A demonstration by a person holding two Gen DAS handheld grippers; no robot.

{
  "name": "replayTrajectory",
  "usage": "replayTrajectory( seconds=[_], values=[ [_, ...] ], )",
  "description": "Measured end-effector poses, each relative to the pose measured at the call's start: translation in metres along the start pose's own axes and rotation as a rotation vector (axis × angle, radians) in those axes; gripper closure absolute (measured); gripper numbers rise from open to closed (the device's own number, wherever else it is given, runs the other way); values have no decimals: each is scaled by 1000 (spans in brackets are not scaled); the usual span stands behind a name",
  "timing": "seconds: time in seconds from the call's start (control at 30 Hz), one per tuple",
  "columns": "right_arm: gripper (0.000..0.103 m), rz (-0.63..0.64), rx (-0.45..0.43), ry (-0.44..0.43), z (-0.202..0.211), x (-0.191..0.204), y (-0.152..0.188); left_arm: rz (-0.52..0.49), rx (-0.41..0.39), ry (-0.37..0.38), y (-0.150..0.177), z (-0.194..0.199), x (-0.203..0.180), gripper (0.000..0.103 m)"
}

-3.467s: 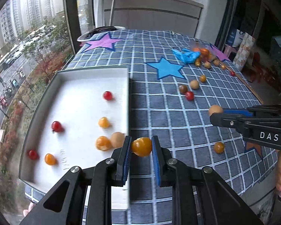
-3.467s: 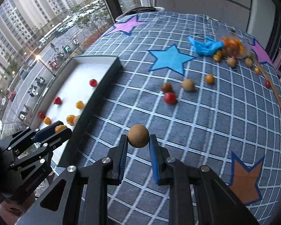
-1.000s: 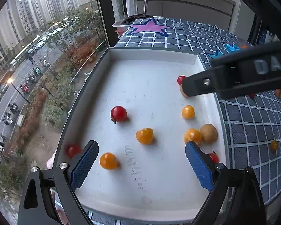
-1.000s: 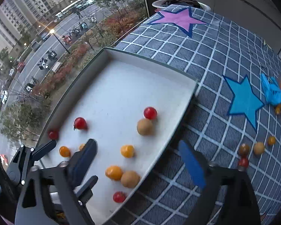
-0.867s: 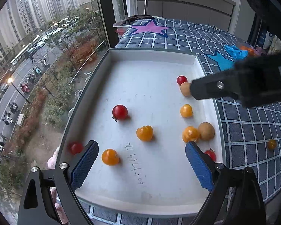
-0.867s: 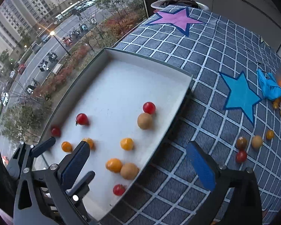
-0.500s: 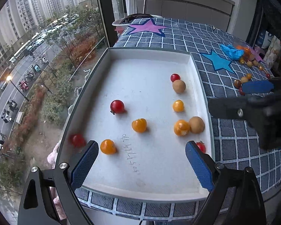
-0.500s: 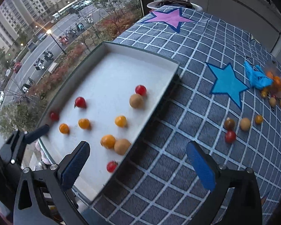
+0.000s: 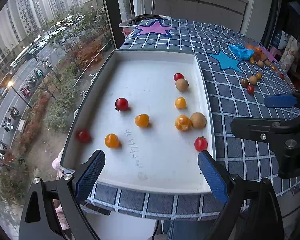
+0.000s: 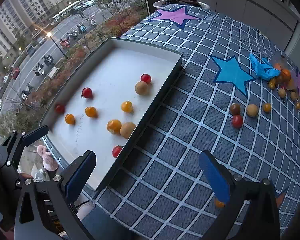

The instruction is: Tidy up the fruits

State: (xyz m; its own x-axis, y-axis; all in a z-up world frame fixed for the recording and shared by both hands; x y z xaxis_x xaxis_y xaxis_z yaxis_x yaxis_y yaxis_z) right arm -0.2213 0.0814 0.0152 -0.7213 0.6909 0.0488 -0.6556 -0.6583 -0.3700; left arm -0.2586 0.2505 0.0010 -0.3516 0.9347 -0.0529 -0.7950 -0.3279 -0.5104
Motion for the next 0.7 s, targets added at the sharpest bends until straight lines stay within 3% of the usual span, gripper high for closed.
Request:
replayTrajectory(
  seconds=[0.13, 0.5, 0.7],
  values=[
    [0, 5, -9, 3, 7, 5, 6, -12, -3, -3, 8, 6, -2, 0],
    [0, 29, -21, 19, 18, 23, 19, -45, -15, 7, 23, 24, -6, 0],
    [0, 37, -24, 26, 21, 28, 21, -9, 1, 12, 28, 25, 3, 0]
  ],
)
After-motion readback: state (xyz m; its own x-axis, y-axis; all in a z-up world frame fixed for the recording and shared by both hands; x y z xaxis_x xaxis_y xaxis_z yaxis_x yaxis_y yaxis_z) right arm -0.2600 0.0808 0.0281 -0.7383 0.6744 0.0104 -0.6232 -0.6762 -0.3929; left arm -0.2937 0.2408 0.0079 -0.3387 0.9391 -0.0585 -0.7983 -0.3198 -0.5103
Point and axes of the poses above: each gripper's, at about its wrist camera, not at the fingertips, and z roughly against the way its jaws point, x to its left, y to its underside, the point moved 6 cm from there along -z, roughly the way its jaws point, and after that the axes turned 7 degrees about y, right-handed, at the moved point
